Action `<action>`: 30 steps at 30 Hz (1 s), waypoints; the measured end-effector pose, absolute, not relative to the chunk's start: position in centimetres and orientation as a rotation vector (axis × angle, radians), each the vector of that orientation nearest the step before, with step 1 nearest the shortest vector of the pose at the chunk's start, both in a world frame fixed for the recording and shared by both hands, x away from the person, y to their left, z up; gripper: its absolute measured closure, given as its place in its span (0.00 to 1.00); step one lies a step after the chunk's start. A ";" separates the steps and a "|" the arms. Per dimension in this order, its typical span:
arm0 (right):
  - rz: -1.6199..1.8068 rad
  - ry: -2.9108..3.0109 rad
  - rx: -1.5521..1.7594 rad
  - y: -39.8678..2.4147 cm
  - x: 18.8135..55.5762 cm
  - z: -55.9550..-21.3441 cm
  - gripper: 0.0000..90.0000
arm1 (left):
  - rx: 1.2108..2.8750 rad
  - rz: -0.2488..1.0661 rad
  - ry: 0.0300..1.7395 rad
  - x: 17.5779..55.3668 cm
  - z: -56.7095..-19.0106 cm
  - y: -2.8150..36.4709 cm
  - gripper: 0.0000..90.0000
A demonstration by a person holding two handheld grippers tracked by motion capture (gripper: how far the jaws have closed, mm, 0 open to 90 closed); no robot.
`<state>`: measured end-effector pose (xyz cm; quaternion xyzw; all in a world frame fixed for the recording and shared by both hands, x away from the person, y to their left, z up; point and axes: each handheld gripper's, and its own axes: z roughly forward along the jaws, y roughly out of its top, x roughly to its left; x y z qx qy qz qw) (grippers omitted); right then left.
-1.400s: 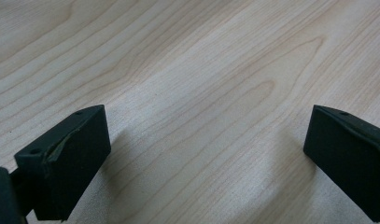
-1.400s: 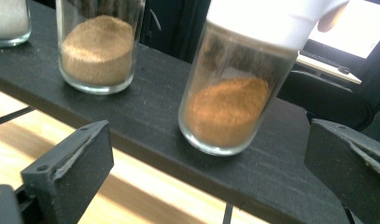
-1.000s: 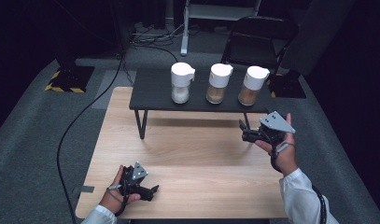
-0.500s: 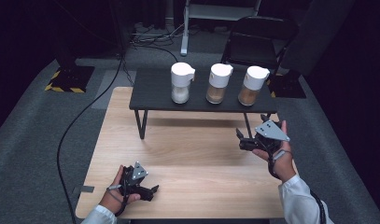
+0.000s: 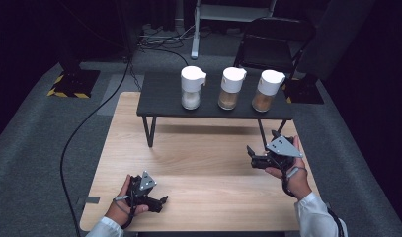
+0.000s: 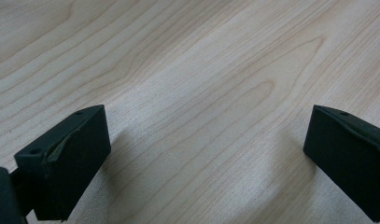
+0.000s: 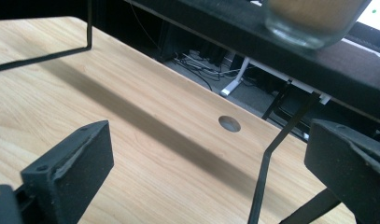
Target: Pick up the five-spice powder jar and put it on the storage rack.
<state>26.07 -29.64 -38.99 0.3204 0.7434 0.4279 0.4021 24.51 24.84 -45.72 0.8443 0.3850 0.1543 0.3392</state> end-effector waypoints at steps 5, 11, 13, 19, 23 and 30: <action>1.077 1.910 0.813 -29.7 25.7 -39.4 0.01 | 2.199 0.402 1.002 24.5 -45.7 24.8 0.01; 1.061 1.956 0.814 -29.9 25.4 -40.2 0.01 | 2.199 0.402 1.002 24.5 -45.7 24.8 0.01; 1.055 1.966 0.815 -30.0 25.2 -40.6 0.01 | 2.199 0.402 1.002 24.5 -45.7 24.8 0.01; 1.028 2.004 0.815 -30.2 24.6 -41.6 0.01 | 2.199 0.402 1.002 24.5 -45.7 24.8 0.01; 0.995 2.029 0.803 -30.2 24.3 -42.2 0.01 | 2.199 0.402 1.003 24.5 -45.7 24.8 0.01; 0.943 2.090 0.780 -30.3 23.9 -43.3 0.01 | 2.199 0.402 1.003 24.5 -45.7 24.8 0.01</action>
